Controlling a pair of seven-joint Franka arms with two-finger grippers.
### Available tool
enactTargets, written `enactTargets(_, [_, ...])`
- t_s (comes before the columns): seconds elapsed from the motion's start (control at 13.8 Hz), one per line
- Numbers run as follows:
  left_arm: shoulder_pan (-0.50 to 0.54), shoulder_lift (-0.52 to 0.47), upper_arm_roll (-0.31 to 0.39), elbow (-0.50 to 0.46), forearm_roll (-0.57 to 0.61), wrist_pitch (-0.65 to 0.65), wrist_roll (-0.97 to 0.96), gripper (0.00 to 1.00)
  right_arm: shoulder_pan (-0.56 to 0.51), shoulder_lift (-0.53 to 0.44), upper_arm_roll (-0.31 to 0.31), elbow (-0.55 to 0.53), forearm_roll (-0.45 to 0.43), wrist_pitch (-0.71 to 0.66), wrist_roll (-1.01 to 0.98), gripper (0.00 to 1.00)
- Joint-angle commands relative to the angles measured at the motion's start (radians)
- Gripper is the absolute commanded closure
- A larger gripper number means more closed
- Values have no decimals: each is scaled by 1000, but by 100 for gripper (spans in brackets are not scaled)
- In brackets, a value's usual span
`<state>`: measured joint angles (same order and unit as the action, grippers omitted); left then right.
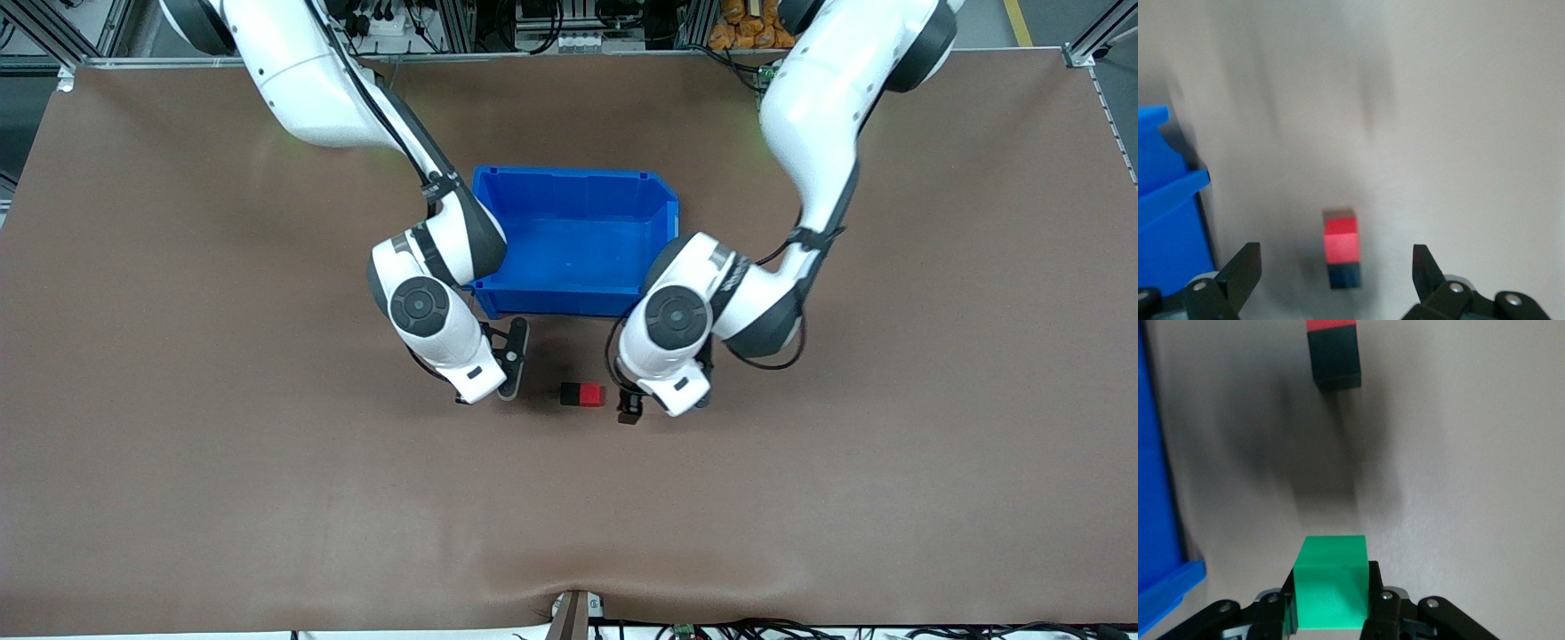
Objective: Attach green and red cubes to black cube
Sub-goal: 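Open the left gripper and lift away while the right gripper brings green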
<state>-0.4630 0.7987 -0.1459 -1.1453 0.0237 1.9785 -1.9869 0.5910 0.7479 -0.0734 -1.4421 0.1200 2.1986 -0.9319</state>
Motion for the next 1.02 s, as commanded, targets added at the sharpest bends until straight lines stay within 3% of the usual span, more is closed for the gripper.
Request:
enactTargets(0.0, [59, -133, -4, -42, 4, -87, 191, 0, 32, 65, -9, 101, -11, -13, 85, 100])
enactTargets(0.44, [222, -352, 2, -45, 7, -271, 613, 0, 110, 197, -26, 265, -26, -3, 232, 100])
enactTargets(0.8, [346, -470, 2, -44, 7, -463, 939, 0, 119, 238, -29, 298, -63, 24, 234, 100])
enactTargets(0.94, [392, -521, 5, -45, 7, -521, 1168, 0, 122, 248, -29, 296, -82, 52, 232, 100])
